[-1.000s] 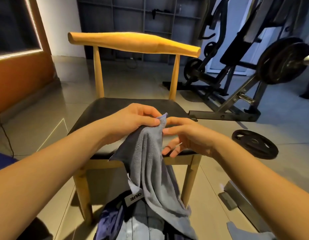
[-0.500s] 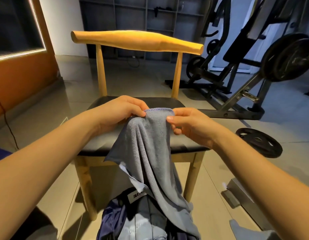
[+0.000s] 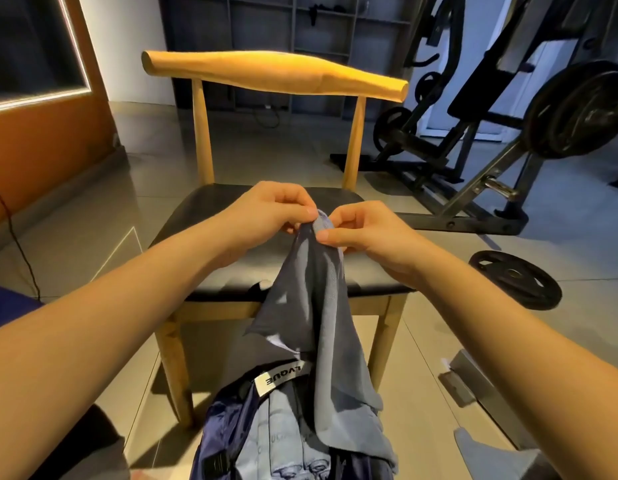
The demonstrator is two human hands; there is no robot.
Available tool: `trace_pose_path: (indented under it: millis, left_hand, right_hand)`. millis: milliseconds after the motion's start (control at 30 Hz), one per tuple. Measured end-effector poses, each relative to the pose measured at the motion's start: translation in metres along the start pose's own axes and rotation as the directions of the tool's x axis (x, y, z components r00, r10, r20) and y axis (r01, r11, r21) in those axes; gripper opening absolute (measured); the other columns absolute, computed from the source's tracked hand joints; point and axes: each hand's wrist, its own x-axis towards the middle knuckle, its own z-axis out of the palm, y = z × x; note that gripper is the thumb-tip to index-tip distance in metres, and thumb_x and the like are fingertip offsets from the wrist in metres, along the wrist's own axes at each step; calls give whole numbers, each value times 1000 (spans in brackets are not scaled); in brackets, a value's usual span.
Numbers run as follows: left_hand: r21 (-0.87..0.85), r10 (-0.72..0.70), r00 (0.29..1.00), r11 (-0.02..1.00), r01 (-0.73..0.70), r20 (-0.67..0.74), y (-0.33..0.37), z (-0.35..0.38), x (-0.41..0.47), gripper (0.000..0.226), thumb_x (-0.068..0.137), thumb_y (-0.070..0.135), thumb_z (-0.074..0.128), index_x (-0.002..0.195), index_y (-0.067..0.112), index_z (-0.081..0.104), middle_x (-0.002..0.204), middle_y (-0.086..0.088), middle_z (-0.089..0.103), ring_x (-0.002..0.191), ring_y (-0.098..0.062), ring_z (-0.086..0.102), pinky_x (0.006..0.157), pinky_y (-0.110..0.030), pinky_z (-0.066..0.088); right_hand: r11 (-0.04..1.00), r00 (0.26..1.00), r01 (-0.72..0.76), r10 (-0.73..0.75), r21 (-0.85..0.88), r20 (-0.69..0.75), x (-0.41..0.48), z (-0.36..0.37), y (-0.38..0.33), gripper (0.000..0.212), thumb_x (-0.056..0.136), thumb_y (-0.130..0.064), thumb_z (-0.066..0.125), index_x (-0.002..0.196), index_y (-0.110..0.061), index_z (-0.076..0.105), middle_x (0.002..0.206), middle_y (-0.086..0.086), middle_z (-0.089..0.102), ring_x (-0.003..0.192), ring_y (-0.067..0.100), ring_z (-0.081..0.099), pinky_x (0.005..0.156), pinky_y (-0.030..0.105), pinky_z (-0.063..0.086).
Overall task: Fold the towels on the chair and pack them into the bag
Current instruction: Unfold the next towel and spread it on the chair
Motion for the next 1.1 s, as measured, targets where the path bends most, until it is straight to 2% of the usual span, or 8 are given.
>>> trace_pose_path:
  millis: [167, 300, 433, 567, 667, 800, 900, 1100]
  left_hand:
    - [-163, -21, 974, 986, -16, -224, -3, -7, 7, 27, 97, 6, 53, 74, 18, 62, 64, 8, 56, 58, -3, 48, 56, -18, 40]
    - [-229, -136, 913, 972, 49, -385, -11, -19, 12, 20, 95, 11, 54, 77, 16, 61, 71, 6, 56, 62, -7, 49, 56, -20, 40]
    - [-467, -423, 717, 871, 152, -555, -29, -42, 17, 9, 75, 16, 58, 79, 14, 66, 78, -3, 61, 74, -27, 60, 64, -34, 50]
    - [-374, -396, 561, 913, 160, -727, -35, -59, 13, 19, 92, 11, 53, 94, 11, 72, 98, -5, 69, 90, -26, 64, 75, -32, 52]
    - [-142, -175, 759, 984, 109, -627, -23, -39, 3, 14, 97, 16, 61, 95, 17, 74, 96, 0, 71, 88, -13, 64, 75, -22, 50]
    - [-41, 34, 991, 998, -40, -126, 6, -4, -11, 25, 95, 12, 69, 119, 16, 70, 84, -10, 74, 80, -12, 66, 82, -29, 55]
    - [-42, -2, 977, 999, 11, 212, 19, 10, -15, 33, 97, 11, 67, 129, 19, 67, 86, -6, 73, 83, -16, 67, 83, -27, 51]
    - [17, -26, 976, 1000, 23, 216, 20, -3, -14, 11, 97, 14, 65, 96, 12, 77, 86, 3, 75, 82, -4, 67, 80, -21, 52]
  right_hand:
    - [993, 983, -114, 108, 37, 146, -7, -18, 11, 20, 90, -25, 75, 92, -5, 73, 89, 6, 73, 87, 16, 67, 82, 35, 53]
    - [980, 963, -185, 167, 68, 212, -14, -31, 18, 18, 84, -27, 76, 83, -10, 68, 93, 9, 70, 89, 19, 66, 80, 30, 54]
    - [953, 908, -302, 282, 18, 311, -23, -38, 40, 30, 84, -22, 77, 95, 6, 70, 102, 25, 70, 94, 28, 69, 80, 31, 57]
    - [924, 875, -365, 383, -117, 296, -36, -51, 54, 49, 87, -30, 76, 108, 13, 67, 113, 27, 69, 102, 35, 67, 90, 39, 55]
    - [945, 926, -312, 325, -95, 191, -35, -55, 38, 37, 93, -33, 71, 100, 3, 73, 98, 16, 73, 86, 25, 66, 77, 36, 54]
    - [991, 987, -82, 96, -107, 130, -28, -40, -5, 39, 101, -29, 61, 95, 9, 65, 82, 9, 58, 74, 15, 51, 69, 26, 41]
    - [990, 994, 46, -32, -134, 104, -22, -31, -26, 42, 101, -29, 63, 91, 12, 62, 78, 11, 54, 70, 14, 47, 64, 27, 39]
    - [990, 998, 54, -48, -132, 48, -18, -25, -30, 41, 95, -36, 70, 90, 4, 69, 81, 21, 63, 72, 18, 54, 69, 36, 42]
